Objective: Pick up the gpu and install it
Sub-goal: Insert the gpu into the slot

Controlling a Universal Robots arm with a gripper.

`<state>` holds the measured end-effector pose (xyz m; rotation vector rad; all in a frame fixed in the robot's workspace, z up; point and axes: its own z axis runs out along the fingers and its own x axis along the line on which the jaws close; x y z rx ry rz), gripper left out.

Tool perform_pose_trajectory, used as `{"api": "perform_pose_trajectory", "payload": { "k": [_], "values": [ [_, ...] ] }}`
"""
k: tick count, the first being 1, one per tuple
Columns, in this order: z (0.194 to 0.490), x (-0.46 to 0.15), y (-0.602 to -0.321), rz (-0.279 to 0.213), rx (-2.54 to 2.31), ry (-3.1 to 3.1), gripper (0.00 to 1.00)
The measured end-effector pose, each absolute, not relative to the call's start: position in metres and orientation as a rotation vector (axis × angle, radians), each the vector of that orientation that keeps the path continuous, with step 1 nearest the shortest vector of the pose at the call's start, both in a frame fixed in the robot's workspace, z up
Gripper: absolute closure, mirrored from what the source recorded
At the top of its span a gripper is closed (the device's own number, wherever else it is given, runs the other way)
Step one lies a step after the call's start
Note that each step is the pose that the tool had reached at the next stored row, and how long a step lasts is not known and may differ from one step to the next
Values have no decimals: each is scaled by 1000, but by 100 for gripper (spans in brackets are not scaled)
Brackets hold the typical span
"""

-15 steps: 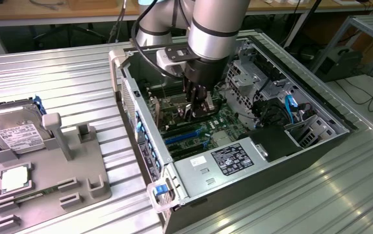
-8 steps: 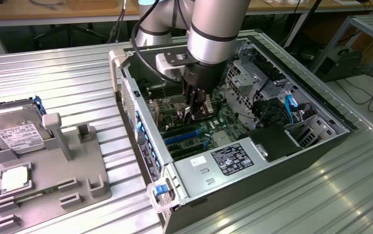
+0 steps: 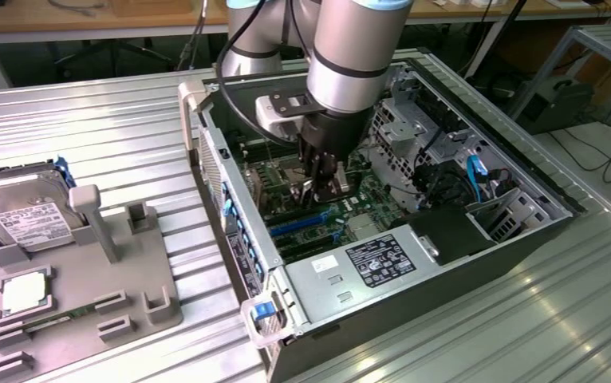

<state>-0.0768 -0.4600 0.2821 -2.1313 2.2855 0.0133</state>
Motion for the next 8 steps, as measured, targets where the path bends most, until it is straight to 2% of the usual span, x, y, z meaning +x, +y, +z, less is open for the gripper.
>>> {"api": "perform_pose_trajectory", "payload": {
  "k": [8],
  "values": [
    [275,-78,-460,11,-2131,2288,70]
  ]
}}
